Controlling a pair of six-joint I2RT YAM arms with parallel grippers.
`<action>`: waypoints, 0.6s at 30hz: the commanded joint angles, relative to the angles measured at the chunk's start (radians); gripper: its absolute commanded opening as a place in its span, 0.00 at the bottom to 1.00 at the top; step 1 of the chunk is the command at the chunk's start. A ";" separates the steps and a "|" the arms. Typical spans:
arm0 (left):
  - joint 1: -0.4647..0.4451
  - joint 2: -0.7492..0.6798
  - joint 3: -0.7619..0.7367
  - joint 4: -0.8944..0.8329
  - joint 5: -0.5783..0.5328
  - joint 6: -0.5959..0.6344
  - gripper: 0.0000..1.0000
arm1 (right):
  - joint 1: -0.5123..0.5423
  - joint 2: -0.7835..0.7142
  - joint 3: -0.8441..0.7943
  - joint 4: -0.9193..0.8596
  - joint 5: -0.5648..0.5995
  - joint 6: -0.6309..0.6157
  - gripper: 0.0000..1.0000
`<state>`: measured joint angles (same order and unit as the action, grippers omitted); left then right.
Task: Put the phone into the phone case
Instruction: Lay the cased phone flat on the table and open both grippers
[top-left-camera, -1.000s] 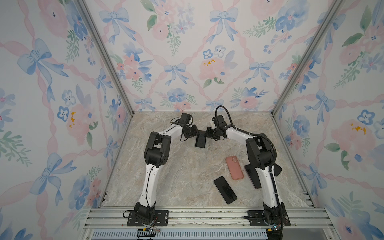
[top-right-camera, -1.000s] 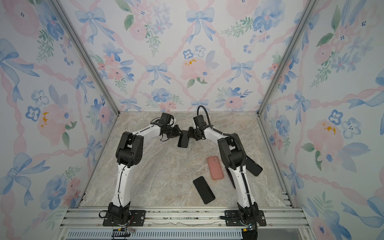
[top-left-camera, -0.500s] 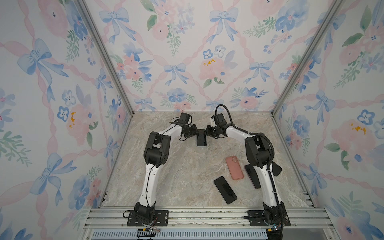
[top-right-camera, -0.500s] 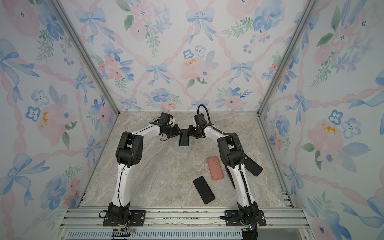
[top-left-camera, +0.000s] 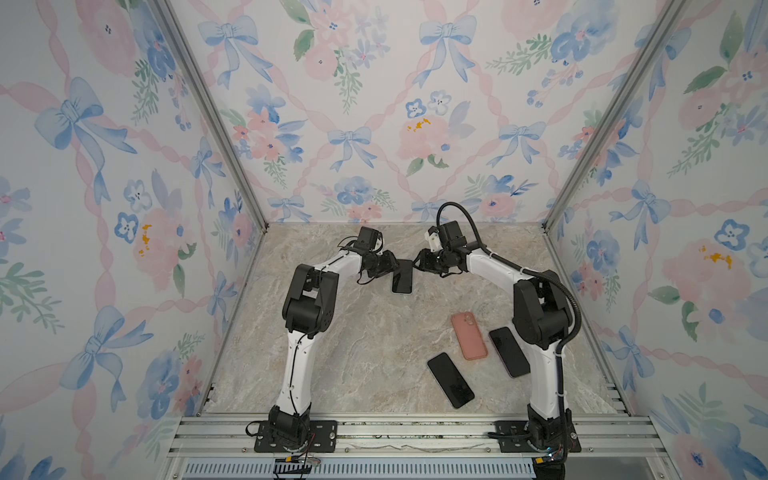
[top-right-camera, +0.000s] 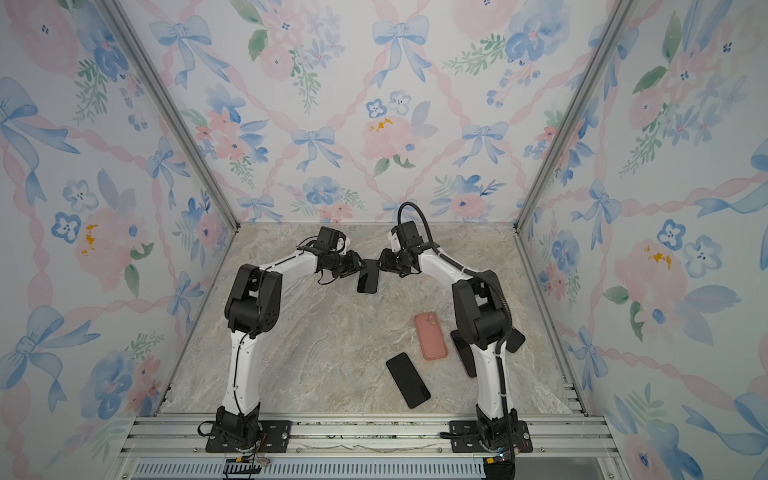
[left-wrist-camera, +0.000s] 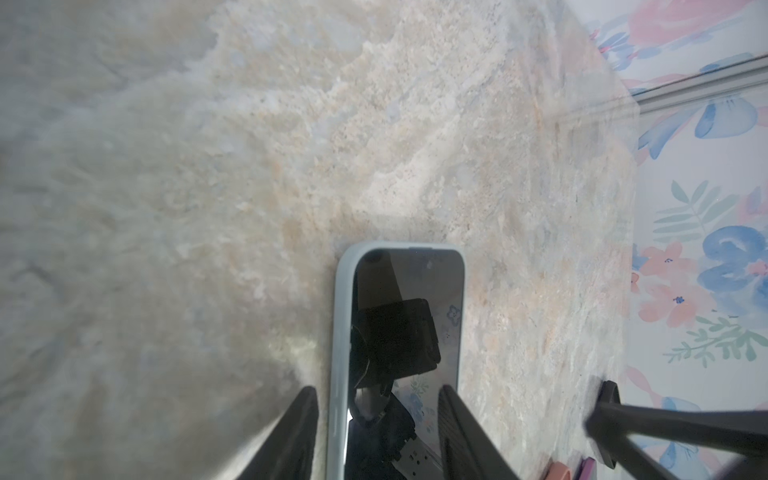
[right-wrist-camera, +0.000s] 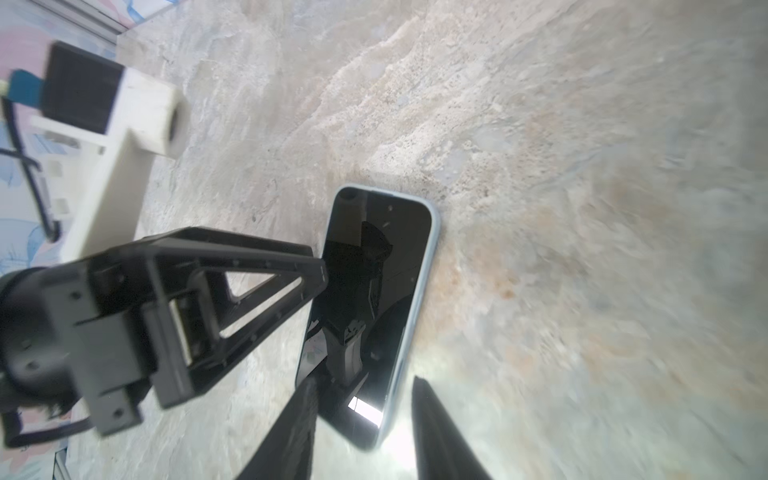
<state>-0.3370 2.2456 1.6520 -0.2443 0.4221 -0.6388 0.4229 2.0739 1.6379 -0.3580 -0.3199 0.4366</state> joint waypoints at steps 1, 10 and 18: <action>-0.024 -0.126 -0.100 -0.022 -0.035 0.025 0.49 | -0.003 -0.163 -0.145 -0.076 0.065 -0.053 0.41; -0.169 -0.397 -0.487 -0.007 -0.082 0.004 0.50 | 0.046 -0.600 -0.679 -0.221 0.302 -0.024 0.36; -0.256 -0.528 -0.690 0.090 -0.067 -0.064 0.54 | 0.184 -0.644 -0.871 -0.147 0.353 0.078 0.33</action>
<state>-0.5789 1.7611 0.9977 -0.2047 0.3580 -0.6674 0.5652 1.4162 0.7799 -0.5285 -0.0238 0.4667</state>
